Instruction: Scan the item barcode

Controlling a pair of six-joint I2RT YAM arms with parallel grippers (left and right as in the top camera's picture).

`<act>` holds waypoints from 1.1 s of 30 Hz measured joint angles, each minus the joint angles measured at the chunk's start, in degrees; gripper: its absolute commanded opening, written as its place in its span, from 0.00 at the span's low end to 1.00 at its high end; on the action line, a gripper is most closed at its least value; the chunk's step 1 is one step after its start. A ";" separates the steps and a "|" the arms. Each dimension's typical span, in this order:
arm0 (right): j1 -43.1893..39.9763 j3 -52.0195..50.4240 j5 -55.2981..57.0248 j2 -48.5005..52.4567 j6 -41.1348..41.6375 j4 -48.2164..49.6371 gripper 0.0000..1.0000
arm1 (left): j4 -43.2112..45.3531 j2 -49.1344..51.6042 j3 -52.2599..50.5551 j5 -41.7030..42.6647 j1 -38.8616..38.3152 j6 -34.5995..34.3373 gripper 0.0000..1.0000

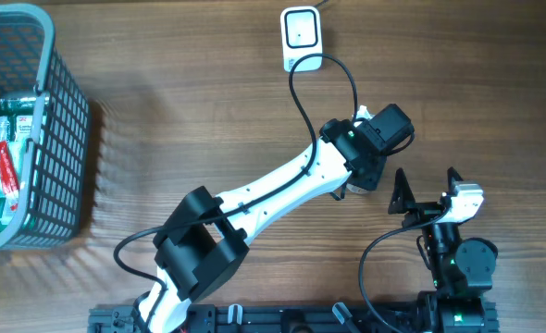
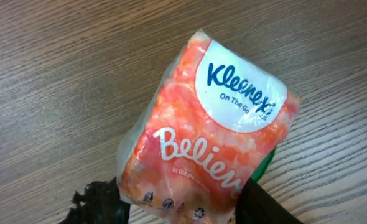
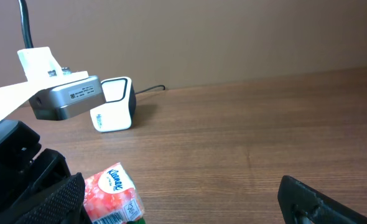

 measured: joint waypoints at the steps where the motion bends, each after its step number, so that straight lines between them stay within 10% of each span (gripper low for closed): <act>1: 0.00 0.00 0.00 0.00 0.00 -0.02 1.00 | 0.04 0.00 0.00 0.02 0.02 -0.02 0.31; 24: 0.00 0.00 0.00 0.00 0.00 0.00 1.00 | -10.08 -4.59 -2.03 3.28 9.33 -5.92 0.29; 26: 0.00 0.00 0.00 0.00 0.00 0.00 1.00 | -10.16 -4.59 -3.98 3.34 9.33 -7.65 0.36; 28: 0.00 0.00 0.00 0.00 0.00 0.00 1.00 | -9.88 -4.59 -6.12 3.50 9.33 -8.94 0.67; 33: 0.00 0.00 0.00 0.00 0.00 0.00 1.00 | -9.51 -4.61 -7.54 3.87 9.46 -10.21 0.75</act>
